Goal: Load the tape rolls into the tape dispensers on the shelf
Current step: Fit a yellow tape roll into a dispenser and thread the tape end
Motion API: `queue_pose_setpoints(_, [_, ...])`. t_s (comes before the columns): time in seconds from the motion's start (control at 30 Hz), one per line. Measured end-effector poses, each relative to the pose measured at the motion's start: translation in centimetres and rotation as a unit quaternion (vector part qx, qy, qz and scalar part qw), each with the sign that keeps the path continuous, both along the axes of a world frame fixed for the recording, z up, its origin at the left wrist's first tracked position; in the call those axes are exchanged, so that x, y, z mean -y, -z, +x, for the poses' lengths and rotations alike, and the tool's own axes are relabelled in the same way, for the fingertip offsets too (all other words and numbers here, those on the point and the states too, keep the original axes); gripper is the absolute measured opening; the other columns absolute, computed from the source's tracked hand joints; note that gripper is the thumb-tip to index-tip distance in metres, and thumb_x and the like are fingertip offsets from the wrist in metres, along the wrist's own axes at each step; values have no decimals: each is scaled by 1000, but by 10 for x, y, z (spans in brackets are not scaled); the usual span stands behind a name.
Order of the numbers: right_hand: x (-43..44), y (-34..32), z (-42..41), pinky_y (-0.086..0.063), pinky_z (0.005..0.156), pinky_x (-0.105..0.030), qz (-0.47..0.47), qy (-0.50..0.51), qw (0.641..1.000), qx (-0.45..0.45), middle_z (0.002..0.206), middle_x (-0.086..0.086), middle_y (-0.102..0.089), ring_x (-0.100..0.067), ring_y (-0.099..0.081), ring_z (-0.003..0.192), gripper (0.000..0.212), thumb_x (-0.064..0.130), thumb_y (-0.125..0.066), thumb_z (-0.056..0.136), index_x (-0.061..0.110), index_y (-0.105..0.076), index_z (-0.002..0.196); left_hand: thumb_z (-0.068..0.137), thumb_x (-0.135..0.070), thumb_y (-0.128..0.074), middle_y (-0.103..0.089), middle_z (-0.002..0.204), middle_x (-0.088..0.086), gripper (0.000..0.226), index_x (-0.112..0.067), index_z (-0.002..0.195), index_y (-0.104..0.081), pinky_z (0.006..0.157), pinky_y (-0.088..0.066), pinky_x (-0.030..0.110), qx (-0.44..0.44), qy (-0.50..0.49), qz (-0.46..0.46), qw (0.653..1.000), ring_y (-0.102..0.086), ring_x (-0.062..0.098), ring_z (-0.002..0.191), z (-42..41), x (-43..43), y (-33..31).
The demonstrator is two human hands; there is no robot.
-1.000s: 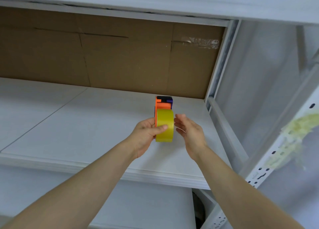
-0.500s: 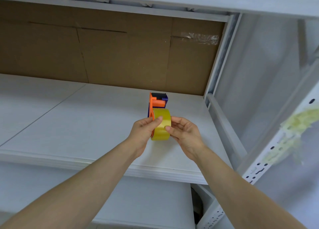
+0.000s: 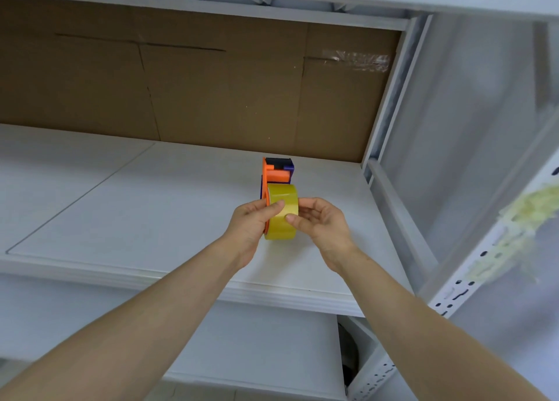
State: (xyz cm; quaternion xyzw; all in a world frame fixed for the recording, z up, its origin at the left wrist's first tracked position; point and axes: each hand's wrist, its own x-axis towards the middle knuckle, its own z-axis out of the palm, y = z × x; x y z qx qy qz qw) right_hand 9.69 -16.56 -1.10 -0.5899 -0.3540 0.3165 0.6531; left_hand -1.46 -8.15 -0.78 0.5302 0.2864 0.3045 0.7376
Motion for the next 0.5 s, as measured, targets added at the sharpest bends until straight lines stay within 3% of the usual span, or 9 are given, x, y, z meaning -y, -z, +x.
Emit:
queue_pose_setpoints(0.07, [-2, -5, 1, -51, 76, -14, -30, 26, 998, 57, 101, -1, -66, -15, -60, 96, 31, 3, -73, 76, 12, -62, 104, 88, -15, -60, -69, 114, 15, 30, -6, 116, -66, 80, -54, 30, -1, 6, 0, 1000, -65, 25, 99, -1, -1, 1])
queue_pose_setpoints(0.13, [-3, -11, 6, -46, 75, -11, -37, 74, 983, 161, 112, 0, -58, -11, -54, 100, 42, 9, -70, 80, 13, -58, 121, 88, -14, -60, -69, 113, 13, 30, -7, 117, -66, 80, -53, 28, -1, 13, 2, 1000, -66, 23, 97, -2, -1, 0])
queue_pose_setpoints(0.2, [-4, -16, 10, -46, 81, -16, -17, 64, 957, 283, 112, 1, -51, -10, -49, 101, 41, 12, -64, 86, 12, -57, 126, 88, -14, -61, -70, 108, 9, 26, -10, 113, -67, 78, -52, 27, -6, 21, 13, 1000, -67, 19, 92, -2, -1, 0])
queue_pose_setpoints(0.3, [-6, -20, 15, -40, 83, -20, -37, 29, 899, 435, 104, 0, -50, -10, -46, 99, 32, 16, -63, 87, 10, -65, 119, 87, -14, -62, -71, 98, 4, 25, -10, 111, -68, 73, -51, 23, -18, 24, 34, 999, -68, 13, 82, -2, 0, -1])
queue_pose_setpoints(0.37, [-6, -23, 17, -38, 81, -20, -47, 34, 879, 473, 103, -5, -57, -10, -47, 96, 26, 16, -64, 86, 7, -70, 109, 87, -14, -63, -72, 95, 1, 22, -12, 108, -69, 71, -52, 20, -29, 25, 50, 998, -68, 9, 78, -1, 1, 0])
queue_pose_setpoints(0.5, [-6, -29, 16, -49, 80, -36, -50, 21, 847, 529, 101, -11, -65, -22, -57, 95, 15, 13, -63, 86, 4, -71, 93, 85, -13, -64, -73, 90, -1, 14, -18, 98, -71, 69, -51, 18, -37, 27, 66, 997, -68, 9, 76, -2, 1, 0])
